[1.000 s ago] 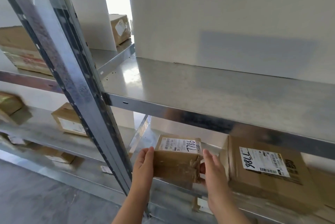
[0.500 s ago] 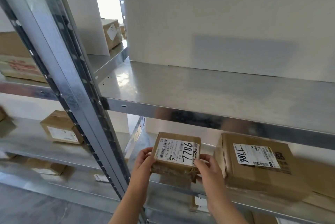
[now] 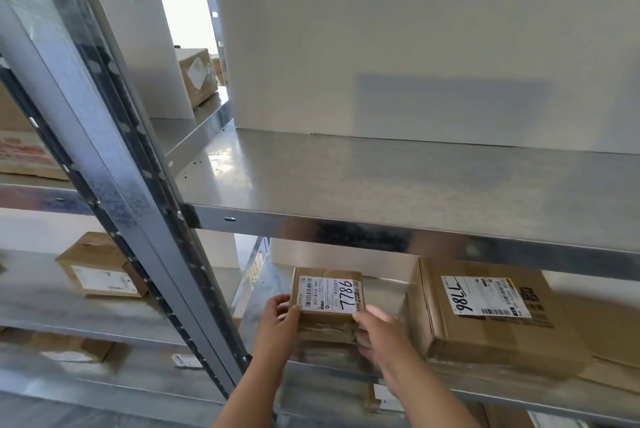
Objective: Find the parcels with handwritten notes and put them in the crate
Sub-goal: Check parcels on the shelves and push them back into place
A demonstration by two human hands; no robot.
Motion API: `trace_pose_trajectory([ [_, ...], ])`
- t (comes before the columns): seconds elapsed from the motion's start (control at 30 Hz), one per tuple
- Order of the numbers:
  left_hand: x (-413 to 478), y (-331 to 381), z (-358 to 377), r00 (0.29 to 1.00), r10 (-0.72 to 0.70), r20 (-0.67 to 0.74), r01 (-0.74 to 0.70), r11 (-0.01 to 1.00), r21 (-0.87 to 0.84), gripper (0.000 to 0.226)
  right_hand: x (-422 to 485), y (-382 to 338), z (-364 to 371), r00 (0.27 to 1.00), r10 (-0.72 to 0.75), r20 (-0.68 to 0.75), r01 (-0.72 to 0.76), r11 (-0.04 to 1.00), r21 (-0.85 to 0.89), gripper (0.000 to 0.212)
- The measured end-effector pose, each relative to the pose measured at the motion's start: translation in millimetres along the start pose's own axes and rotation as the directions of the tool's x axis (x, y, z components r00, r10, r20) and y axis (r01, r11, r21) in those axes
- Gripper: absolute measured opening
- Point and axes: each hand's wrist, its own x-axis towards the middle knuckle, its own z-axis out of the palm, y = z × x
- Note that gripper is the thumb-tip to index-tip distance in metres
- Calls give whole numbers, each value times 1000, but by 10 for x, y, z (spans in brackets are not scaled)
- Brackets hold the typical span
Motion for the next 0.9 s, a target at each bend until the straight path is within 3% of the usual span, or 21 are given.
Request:
trace_pose_trajectory([
  [0.07,16,-27,0,1000,-15,2,15,999,31,38,-18,3,34,1000,7,6,-7,1000,18,24],
  [0.17,-79,18,5,999,-12,-35,15,997,75,53,-60,23,73,998,-3,-58,5,999,46,54],
  [0.33,-289,272,74,944,278,-178,-223,935,275,54,-273,-42,-25,957,-169,-237,182,983,37,54],
  [0.43,-330,362,259,896,438,-73,-425,894,144,53,-424,-111,-183,917,-229,-325,267,961,76,50],
  [0.53,-476,528,497,862,504,48,-505,863,18,44,-594,-185,-412,878,-274,-392,339,935,104,46],
  [0.7,-674,667,927,845,492,210,-475,870,-130,40,-780,-242,-913,823,-319,-470,398,914,78,39],
  [0.9,-756,700,1530,893,427,139,-411,902,-131,39,-805,-204,-1755,789,-356,-501,454,887,87,39],
])
